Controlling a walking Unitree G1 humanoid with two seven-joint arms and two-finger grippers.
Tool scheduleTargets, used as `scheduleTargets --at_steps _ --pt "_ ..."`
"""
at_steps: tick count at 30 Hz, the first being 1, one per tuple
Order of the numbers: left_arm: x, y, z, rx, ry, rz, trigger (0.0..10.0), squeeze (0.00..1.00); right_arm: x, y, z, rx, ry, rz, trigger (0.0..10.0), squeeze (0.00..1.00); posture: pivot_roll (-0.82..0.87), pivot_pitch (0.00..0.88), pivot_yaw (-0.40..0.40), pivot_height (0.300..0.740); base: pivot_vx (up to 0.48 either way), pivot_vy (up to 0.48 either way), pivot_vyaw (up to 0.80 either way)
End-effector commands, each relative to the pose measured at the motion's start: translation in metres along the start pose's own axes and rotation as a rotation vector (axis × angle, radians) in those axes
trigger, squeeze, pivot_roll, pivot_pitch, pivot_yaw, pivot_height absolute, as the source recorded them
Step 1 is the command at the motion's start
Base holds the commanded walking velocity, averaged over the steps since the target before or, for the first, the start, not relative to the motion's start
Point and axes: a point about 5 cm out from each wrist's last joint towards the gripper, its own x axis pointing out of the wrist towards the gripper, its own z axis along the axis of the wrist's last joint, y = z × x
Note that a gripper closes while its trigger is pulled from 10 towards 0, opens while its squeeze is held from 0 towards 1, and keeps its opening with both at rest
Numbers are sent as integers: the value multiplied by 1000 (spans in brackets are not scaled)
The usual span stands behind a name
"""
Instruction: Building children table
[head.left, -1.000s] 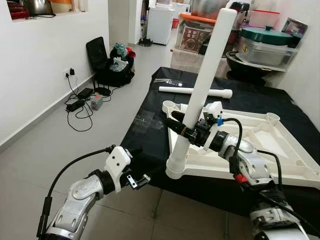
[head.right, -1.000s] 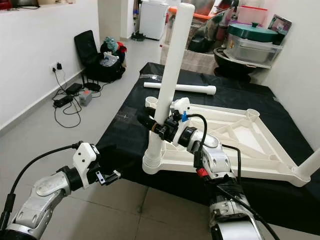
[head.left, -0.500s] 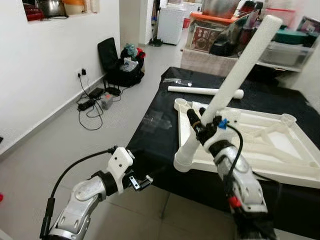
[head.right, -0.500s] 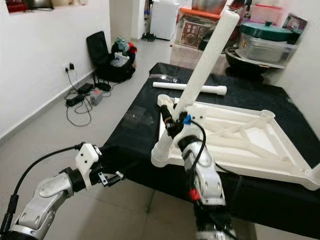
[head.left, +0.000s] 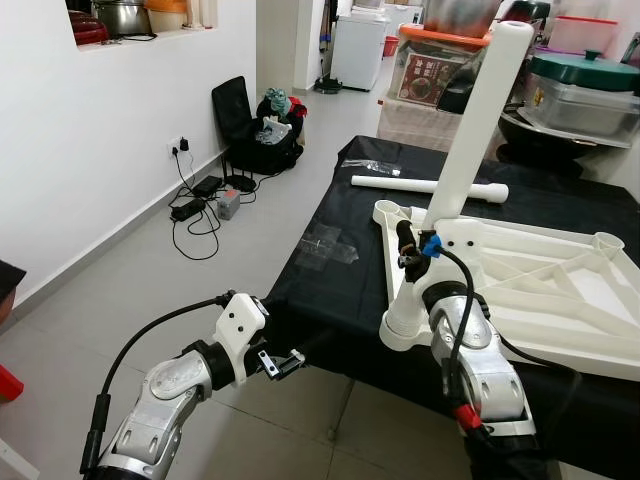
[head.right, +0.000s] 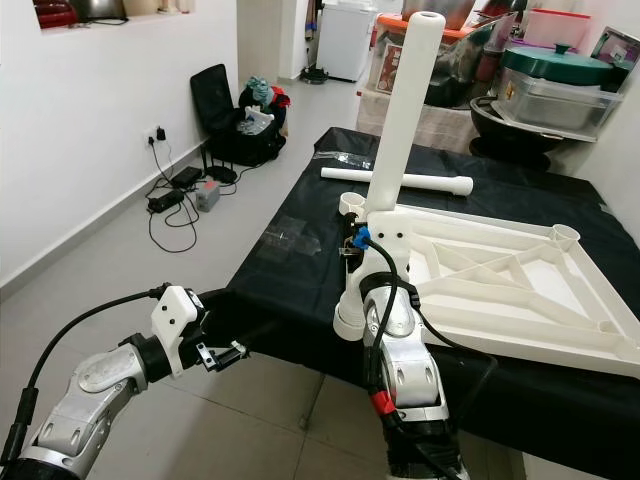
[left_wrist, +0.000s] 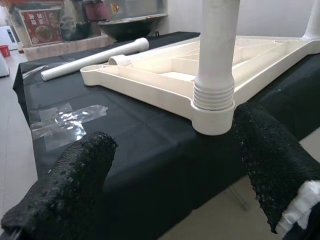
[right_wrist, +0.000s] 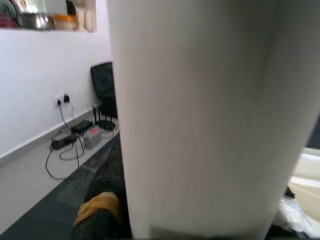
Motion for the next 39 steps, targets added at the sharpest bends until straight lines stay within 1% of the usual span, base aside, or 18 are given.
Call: scheduleTargets --at_steps 1,7,8,9,10,11,12,13,15,16,17,18,20,23,25,28,33,39 --pt "1 -4 -1 -8 4 -8 10000 0 -3 -24 -51 -27 261 -111 10000 0 56 0 -114 740 0 0 0" --pt "-1 -4 -2 -8 7 -3 10000 0 1 -25 -50 -22 263 -114 10000 0 58 0 -118 740 0 0 0" --pt "-2 -3 -2 -8 10 2 10000 0 5 -18 -43 41 218 -45 10000 0 58 0 -119 740 0 0 0" --pt "-1 -2 -3 -7 11 2 10000 0 5 -2 -34 120 163 134 10000 0 49 0 -113 740 0 0 0" --pt "-1 -2 -3 -6 12 2 10000 0 4 9 -26 172 121 264 10000 0 47 0 -111 740 0 0 0" --pt "-1 -2 -3 -6 12 2 10000 0 4 9 -26 172 121 264 10000 0 47 0 -111 740 0 0 0" --pt "1 -2 -3 -6 10 0 10000 0 -2 20 -18 209 71 419 10000 0 49 0 -111 740 0 0 0" --pt "1 -2 -3 -6 10 0 10000 0 -2 20 -18 209 71 419 10000 0 49 0 -111 740 0 0 0" --pt "2 -3 -1 -6 5 -1 10000 0 -17 35 -7 266 24 659 10000 0 64 0 -122 740 0 0 0" --pt "2 -3 -1 -6 5 -1 10000 0 -17 35 -7 266 24 659 10000 0 64 0 -122 740 0 0 0" --pt "1 -2 -2 -7 7 3 10000 0 -22 41 -5 277 28 768 10000 0 65 0 -123 740 0 0 0" --pt "1 -2 -2 -7 7 3 10000 0 -22 41 -5 277 28 768 10000 0 65 0 -123 740 0 0 0" --pt "-1 -2 -3 -7 13 9 10000 0 -21 47 -3 256 25 855 10000 0 68 0 -126 740 0 0 0" --pt "-1 -3 -4 -8 14 12 10000 0 -15 50 -1 235 15 882 10000 0 75 0 -137 740 0 0 0" --pt "-1 -3 -4 -8 14 12 10000 0 -14 50 -1 232 13 892 10000 0 75 0 -137 740 0 0 0" --pt "-1 -5 -4 -8 13 13 10000 0 -13 48 -2 222 2 949 10000 0 89 0 -146 740 0 0 0" --pt "-8 -5 -5 -9 22 23 10000 0 -12 47 -2 212 8 1018 10000 0 102 0 -155 740 0 0 0" --pt "-9 -4 -6 -8 28 25 10000 0 -8 47 0 205 4 1051 10000 0 99 0 -153 740 0 0 0"
